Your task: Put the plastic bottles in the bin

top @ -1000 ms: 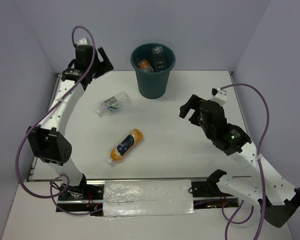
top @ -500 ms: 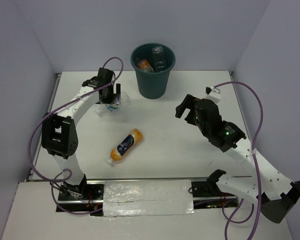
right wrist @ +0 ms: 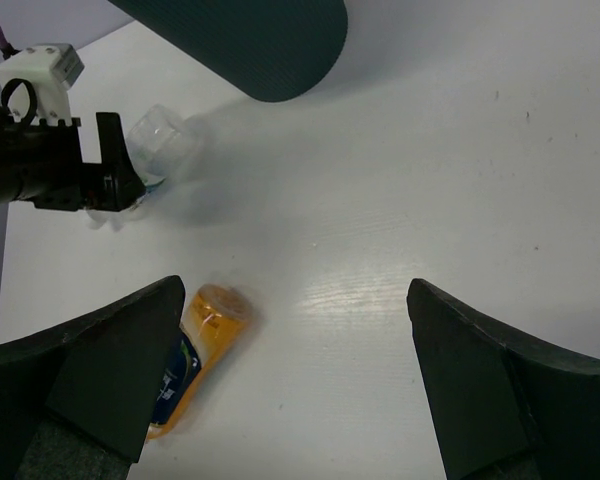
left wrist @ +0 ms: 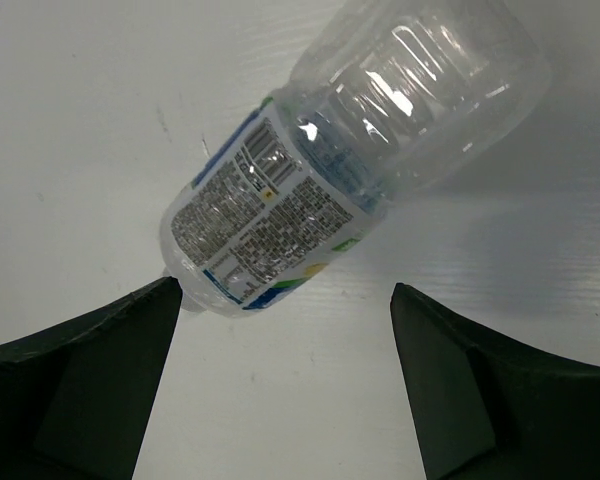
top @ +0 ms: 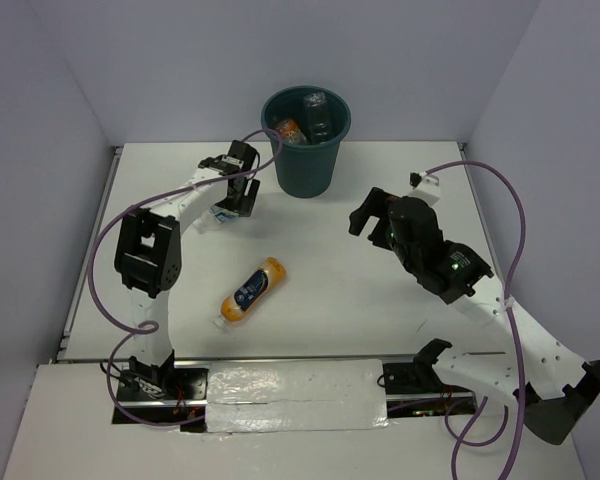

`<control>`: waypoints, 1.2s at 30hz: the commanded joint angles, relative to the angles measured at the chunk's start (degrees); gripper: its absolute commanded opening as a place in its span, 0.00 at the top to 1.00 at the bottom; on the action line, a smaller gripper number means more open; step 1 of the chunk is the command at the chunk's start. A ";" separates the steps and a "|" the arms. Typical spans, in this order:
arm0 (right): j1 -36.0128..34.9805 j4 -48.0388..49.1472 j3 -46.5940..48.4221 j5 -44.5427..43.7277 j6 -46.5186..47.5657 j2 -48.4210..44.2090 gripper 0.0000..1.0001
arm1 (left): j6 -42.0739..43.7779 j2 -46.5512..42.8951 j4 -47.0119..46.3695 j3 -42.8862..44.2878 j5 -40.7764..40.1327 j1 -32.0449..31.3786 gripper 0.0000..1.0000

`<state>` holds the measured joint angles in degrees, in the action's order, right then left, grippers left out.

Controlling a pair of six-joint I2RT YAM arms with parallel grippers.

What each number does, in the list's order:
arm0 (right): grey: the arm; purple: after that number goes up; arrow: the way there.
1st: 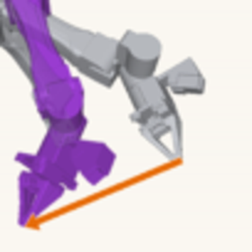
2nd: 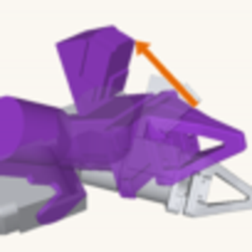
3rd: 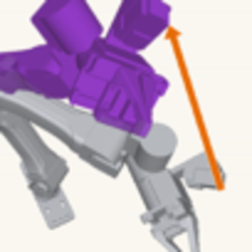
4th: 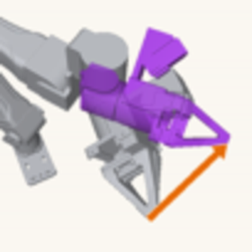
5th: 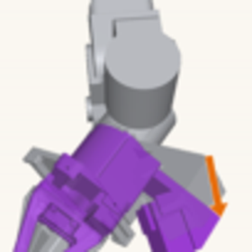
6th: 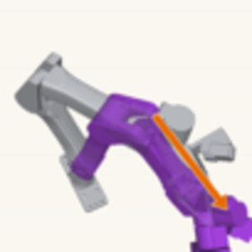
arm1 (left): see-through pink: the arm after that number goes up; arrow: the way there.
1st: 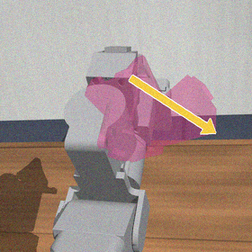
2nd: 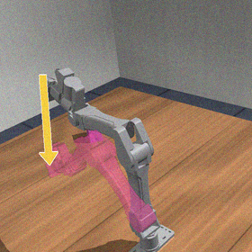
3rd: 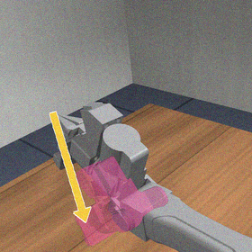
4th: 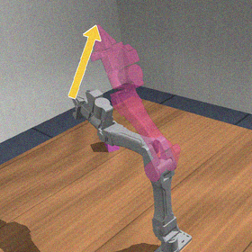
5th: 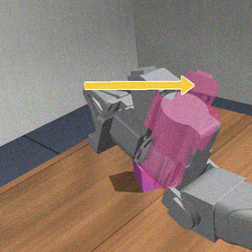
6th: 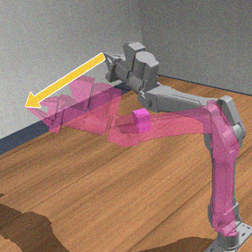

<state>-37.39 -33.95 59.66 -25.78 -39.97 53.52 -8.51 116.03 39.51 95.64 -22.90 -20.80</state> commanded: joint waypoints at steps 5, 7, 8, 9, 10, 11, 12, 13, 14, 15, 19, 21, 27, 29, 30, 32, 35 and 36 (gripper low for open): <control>-0.85 0.20 2.75 -2.17 0.42 -0.78 0.00 | 3.76 3.15 0.57 6.05 -3.91 0.14 0.01; -0.85 0.29 2.57 -1.82 -0.02 -0.52 0.00 | 4.29 4.20 -0.04 7.19 -3.91 0.14 0.01; -0.93 0.38 2.57 -1.21 -0.02 -0.43 0.00 | 5.16 4.64 -0.39 7.46 -4.09 0.06 0.01; -1.02 0.55 2.48 -1.03 -0.11 -0.26 0.00 | 5.35 5.78 -0.40 8.77 -4.26 0.14 0.01; -1.11 0.73 2.57 -0.94 -0.11 -0.08 0.00 | 5.52 6.31 -0.13 9.56 -4.18 0.14 0.01; -1.28 0.73 2.74 -0.85 -0.11 0.01 0.00 | 5.96 6.75 -0.22 10.01 -4.26 0.14 0.01; -1.20 0.73 2.83 -1.11 -0.20 0.10 0.00 | 6.31 7.54 -0.57 10.88 -4.09 0.14 0.01; -1.37 0.82 3.01 -1.11 -0.20 0.18 0.00 | 6.66 7.98 -0.66 11.41 -4.00 0.14 0.01; -1.46 0.82 3.09 -1.11 -0.11 0.27 0.00 | 6.75 8.42 -0.66 11.85 -4.00 0.23 0.01; -1.55 0.82 3.18 -1.20 -0.11 0.27 0.00 | 7.02 9.30 -0.83 12.73 -4.17 0.23 0.01; -1.55 0.65 3.45 -1.38 -0.02 0.54 0.00 | 6.93 11.59 -1.18 14.40 -3.91 0.49 0.01; -1.73 0.64 3.53 -1.29 -0.11 0.62 0.00 | 6.32 12.99 -0.84 15.46 -2.42 0.93 0.01; -1.99 0.64 3.45 -1.55 -0.29 0.71 0.00 | 3.42 12.38 -2.24 12.48 1.97 2.34 0.01; -1.99 0.73 3.45 -1.47 -0.29 0.97 0.00 | 2.10 10.81 -3.12 10.55 3.11 2.78 0.03; -1.99 0.73 3.53 -1.47 -0.29 1.15 0.00 | 1.75 10.28 -3.55 9.84 4.25 2.87 0.05; -2.16 0.82 3.62 -1.29 -0.29 1.33 0.00 | 0.78 8.69 -4.18 8.17 5.92 3.04 0.12; -2.43 0.73 3.62 -1.29 -0.73 1.33 0.00 | -0.19 6.24 -4.87 6.15 8.47 3.04 0.17; -2.43 0.73 3.54 -1.38 -0.81 1.33 0.00 | -0.54 5.71 -5.05 5.62 8.92 3.13 0.19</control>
<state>-39.09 -34.11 60.47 -26.26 -40.07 54.81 -6.72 125.91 35.03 102.89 -18.17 -17.58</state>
